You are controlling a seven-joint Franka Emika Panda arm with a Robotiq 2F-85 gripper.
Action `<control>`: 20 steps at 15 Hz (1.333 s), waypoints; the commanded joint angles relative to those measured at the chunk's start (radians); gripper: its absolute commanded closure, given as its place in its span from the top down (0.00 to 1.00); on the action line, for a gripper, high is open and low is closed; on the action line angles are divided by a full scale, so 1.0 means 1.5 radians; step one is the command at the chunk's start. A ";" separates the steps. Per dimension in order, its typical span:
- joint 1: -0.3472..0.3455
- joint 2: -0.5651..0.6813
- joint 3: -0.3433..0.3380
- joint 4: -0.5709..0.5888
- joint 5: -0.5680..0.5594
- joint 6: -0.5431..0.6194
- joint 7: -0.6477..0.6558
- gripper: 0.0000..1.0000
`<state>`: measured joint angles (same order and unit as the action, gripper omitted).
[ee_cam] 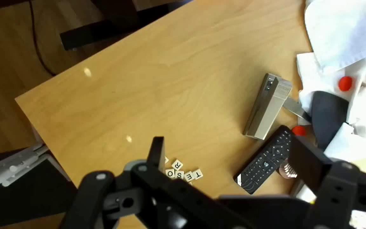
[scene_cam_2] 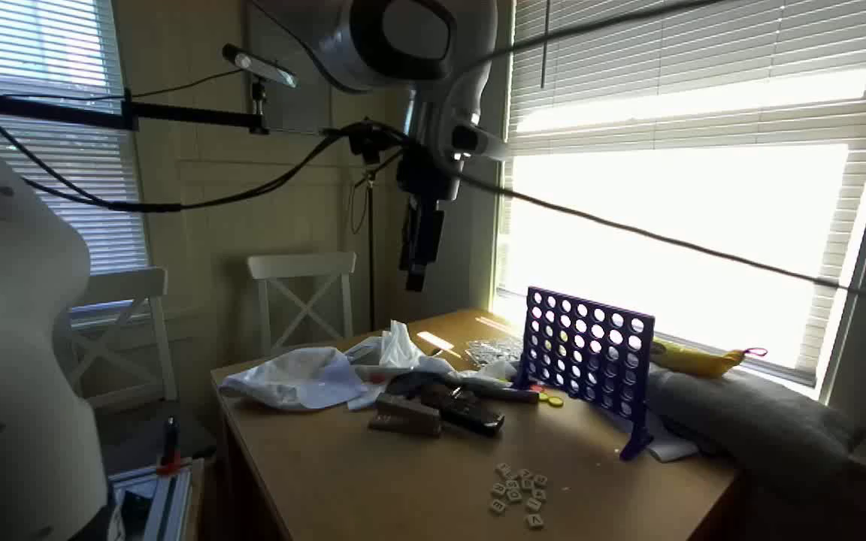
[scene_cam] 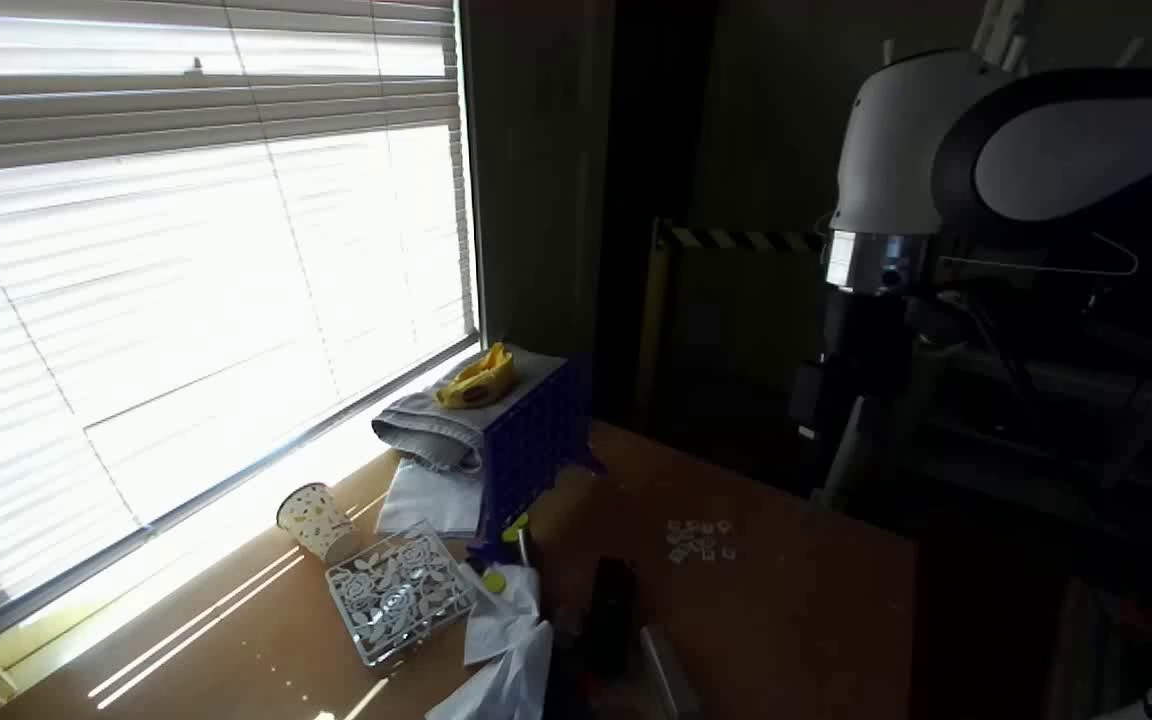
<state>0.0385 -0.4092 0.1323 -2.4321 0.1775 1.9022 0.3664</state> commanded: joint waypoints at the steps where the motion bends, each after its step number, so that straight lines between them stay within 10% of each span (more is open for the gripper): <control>1: 0.000 0.000 -0.001 0.001 0.000 -0.001 0.000 1.00; 20: -0.017 0.278 -0.038 0.103 -0.117 0.128 -0.091 1.00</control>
<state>-0.0049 -0.1169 0.0705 -2.3727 0.0670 2.0940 0.2462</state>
